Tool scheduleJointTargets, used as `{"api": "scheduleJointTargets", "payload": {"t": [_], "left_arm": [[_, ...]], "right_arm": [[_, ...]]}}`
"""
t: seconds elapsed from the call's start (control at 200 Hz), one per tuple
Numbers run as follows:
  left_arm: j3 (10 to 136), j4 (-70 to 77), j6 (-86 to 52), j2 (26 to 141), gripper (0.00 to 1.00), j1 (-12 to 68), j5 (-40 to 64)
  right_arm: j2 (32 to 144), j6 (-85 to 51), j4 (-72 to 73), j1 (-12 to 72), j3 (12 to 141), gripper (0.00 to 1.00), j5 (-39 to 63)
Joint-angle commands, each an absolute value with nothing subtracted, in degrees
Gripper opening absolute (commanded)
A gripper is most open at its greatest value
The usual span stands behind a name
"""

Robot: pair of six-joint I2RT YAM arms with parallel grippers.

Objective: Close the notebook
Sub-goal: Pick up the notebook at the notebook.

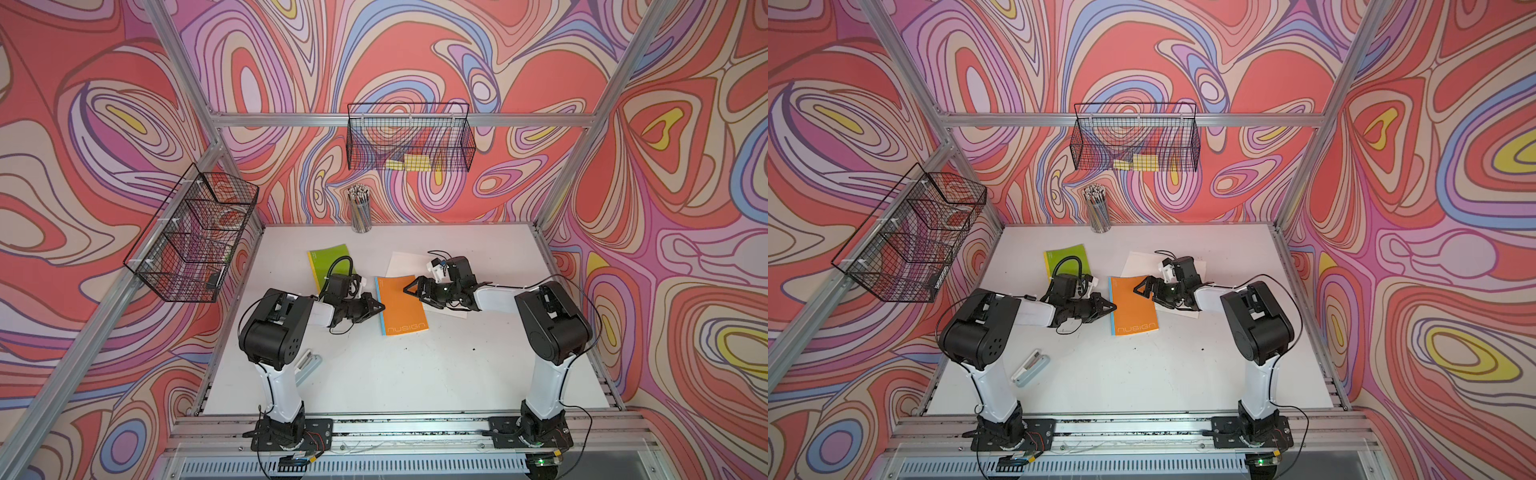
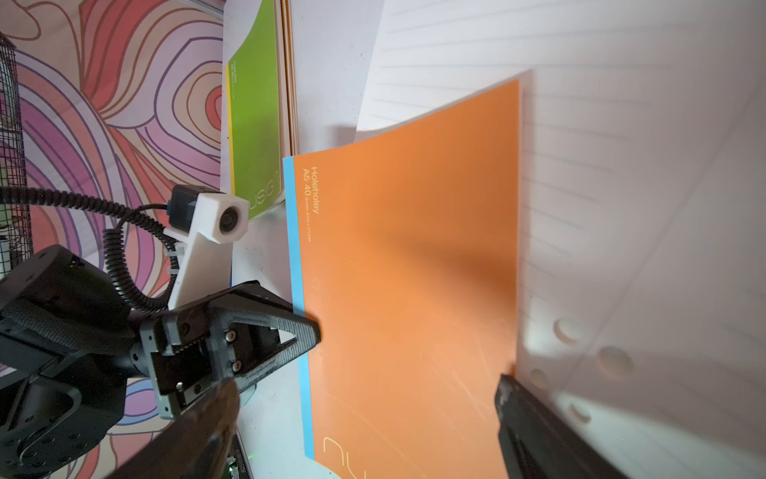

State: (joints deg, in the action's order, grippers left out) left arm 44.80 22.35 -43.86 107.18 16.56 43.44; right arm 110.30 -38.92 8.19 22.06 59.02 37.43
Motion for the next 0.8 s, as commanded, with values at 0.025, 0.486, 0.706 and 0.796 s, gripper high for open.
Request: {"api": "scheduleJointTargets", "payload": {"t": [0.025,0.486,0.706,0.796], "left_arm": [[45.2,19.7,-42.5,103.7,0.00,16.9,42.2],[61.4,-11.0,-31.5,96.2,0.00,12.3,41.8],[66.1,-17.2,-29.5,94.7,0.00,5.5,44.4],[68.2,-18.5,-29.4,94.9,0.00,2.7,46.2]], "right_arm": [[110.0,-39.5,7.2,22.0,57.0,0.98,36.8],[102.2,-36.9,4.0,22.0,57.4,0.98,36.0],[102.1,-36.3,3.6,22.0,57.5,0.98,36.3],[102.3,-36.3,3.6,22.0,57.4,0.98,36.5]]}}
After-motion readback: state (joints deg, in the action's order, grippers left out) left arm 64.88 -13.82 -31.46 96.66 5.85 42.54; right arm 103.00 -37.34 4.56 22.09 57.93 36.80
